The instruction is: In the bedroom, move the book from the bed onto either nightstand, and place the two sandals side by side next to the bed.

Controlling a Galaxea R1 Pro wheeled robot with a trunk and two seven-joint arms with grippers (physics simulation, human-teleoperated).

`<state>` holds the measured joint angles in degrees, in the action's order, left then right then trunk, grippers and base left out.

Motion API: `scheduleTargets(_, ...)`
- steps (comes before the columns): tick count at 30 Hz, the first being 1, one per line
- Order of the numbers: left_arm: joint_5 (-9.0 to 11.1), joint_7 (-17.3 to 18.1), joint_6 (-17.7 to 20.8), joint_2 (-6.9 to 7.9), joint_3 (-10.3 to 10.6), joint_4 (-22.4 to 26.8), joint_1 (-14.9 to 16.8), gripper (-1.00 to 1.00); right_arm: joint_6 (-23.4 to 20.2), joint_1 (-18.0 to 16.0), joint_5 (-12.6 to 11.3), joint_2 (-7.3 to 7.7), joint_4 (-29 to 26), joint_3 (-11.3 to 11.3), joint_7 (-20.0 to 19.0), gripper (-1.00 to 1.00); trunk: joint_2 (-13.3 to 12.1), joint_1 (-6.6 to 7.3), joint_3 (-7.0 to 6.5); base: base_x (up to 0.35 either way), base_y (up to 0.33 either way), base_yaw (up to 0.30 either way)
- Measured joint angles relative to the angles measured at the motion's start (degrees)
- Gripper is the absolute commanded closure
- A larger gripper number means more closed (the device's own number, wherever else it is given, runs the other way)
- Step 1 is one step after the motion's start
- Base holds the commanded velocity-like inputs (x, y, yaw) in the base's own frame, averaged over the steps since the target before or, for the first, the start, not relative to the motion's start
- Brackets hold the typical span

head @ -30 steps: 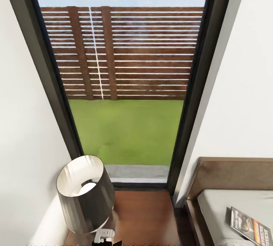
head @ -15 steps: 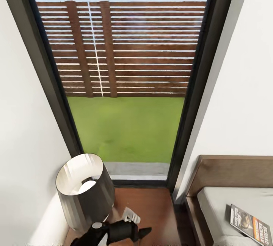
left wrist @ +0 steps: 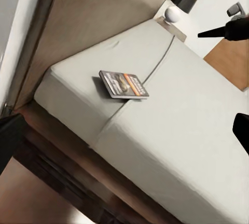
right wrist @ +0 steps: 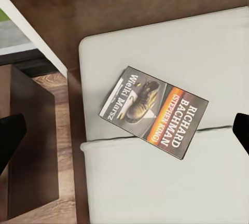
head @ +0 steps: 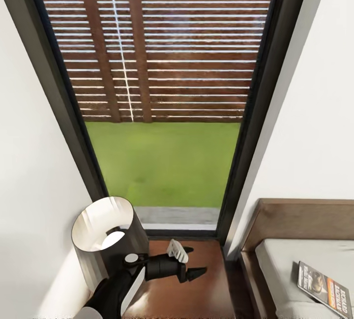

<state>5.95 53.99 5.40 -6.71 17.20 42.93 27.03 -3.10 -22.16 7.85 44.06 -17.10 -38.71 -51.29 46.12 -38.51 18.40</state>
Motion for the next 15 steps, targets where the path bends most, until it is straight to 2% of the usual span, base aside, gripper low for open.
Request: scheduleTargets(15, 0.1, 0.0, 0.1, -0.08, 0.2, 1.6, 0.0, -1.0, 0.0, 0.0, 0.0, 0.0, 0.0, 0.0, 0.0, -1.0, 0.0, 0.0, 1.36, 0.0, 0.0, 0.0)
